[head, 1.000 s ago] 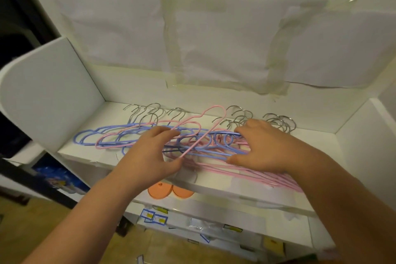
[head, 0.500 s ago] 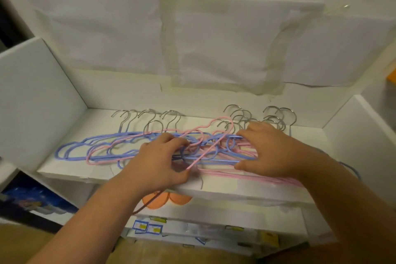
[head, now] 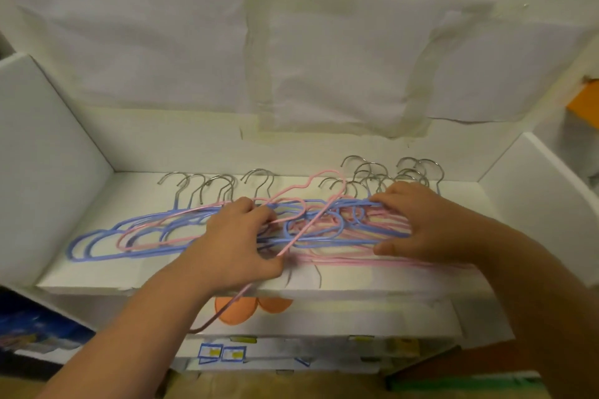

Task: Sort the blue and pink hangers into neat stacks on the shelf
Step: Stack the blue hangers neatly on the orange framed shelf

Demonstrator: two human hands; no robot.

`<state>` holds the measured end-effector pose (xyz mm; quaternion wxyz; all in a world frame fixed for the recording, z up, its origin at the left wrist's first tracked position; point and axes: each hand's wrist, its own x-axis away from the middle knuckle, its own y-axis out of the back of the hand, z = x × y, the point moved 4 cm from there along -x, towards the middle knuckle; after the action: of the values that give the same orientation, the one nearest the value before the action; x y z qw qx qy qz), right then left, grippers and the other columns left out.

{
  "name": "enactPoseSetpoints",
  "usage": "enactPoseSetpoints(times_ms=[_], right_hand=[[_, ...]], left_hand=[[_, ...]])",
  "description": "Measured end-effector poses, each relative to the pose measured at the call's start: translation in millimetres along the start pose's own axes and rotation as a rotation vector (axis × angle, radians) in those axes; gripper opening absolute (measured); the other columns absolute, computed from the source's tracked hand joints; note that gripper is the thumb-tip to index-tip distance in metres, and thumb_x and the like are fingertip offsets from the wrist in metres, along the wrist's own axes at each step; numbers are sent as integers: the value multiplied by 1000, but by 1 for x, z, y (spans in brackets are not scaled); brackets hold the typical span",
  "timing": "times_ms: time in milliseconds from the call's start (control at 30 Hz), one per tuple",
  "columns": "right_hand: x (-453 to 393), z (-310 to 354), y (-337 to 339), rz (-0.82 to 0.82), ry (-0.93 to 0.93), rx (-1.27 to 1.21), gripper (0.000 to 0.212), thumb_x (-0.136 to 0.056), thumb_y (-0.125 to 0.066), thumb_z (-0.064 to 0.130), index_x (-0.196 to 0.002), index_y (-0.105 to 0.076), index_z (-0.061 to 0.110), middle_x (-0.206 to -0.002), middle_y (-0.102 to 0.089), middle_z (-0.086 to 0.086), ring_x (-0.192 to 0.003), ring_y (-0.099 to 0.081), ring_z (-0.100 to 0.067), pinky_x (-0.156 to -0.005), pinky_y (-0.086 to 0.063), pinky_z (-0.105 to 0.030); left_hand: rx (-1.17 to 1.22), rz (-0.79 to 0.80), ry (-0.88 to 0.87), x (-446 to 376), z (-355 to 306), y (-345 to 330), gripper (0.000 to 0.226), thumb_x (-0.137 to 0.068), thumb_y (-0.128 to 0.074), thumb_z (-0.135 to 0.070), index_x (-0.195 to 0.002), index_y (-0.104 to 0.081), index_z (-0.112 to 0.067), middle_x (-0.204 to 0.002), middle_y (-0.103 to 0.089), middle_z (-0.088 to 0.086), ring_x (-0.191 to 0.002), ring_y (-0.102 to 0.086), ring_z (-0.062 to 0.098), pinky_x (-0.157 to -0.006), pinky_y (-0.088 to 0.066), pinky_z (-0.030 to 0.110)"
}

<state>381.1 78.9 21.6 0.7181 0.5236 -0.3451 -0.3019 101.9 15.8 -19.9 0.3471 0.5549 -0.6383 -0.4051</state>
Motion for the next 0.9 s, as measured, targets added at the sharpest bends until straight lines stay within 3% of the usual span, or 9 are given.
enactPoseSetpoints(times_ms=[133, 300, 467, 600, 733, 900], right_hand=[[4, 1, 0, -2, -19, -12, 87, -73, -64, 70, -145, -35, 30, -125, -42, 11, -112, -38, -9, -100, -37, -29], [13, -6, 8, -20, -31, -88, 84, -71, -68, 68, -142, -40, 33, -119, -45, 13, -108, -39, -4, -92, -34, -21], [32, -30, 25, -61, -112, -31, 83, -69, -68, 68, -139, -44, 30, -117, -47, 10, -107, -42, -9, -89, -33, -23], [47, -37, 28, -54, -171, -16, 88, -67, -67, 72, -142, -40, 33, -117, -44, 14, -107, -38, -6, -90, -35, -25], [66, -33, 34, -83, -212, -7, 79, -65, -66, 74, -133, -46, 37, -109, -46, 16, -101, -41, -5, -84, -39, -26], [96, -24, 36, -121, -310, 16, 88, -56, -49, 86, -127, -47, 35, -105, -48, 16, -96, -44, -4, -77, -41, -21]], left_hand=[[7, -19, -18, -1, -1, -1, 57, -63, -66, -60, -113, -53, -37, -100, -43, -11, -98, -44, 12, -87, -44, 35], [73, -85, -30, 1, 3, 4, 59, -61, -61, -62, -112, -56, -35, -97, -45, -11, -97, -46, 10, -87, -45, 36], [49, -91, -29, 1, 7, 3, 61, -60, -58, -62, -116, -55, -38, -98, -44, -14, -100, -47, 11, -93, -45, 40], [41, -111, -52, 1, 2, 4, 60, -61, -58, -59, -117, -55, -38, -101, -45, -14, -100, -50, 11, -92, -45, 41], [-18, -148, -97, 1, -7, 12, 62, -61, -55, -59, -119, -56, -34, -108, -51, -10, -102, -53, 18, -89, -45, 41], [-80, -156, -153, 1, -23, 19, 66, -60, -56, -54, -121, -56, -29, -117, -55, -7, -105, -57, 24, -89, -48, 43]])
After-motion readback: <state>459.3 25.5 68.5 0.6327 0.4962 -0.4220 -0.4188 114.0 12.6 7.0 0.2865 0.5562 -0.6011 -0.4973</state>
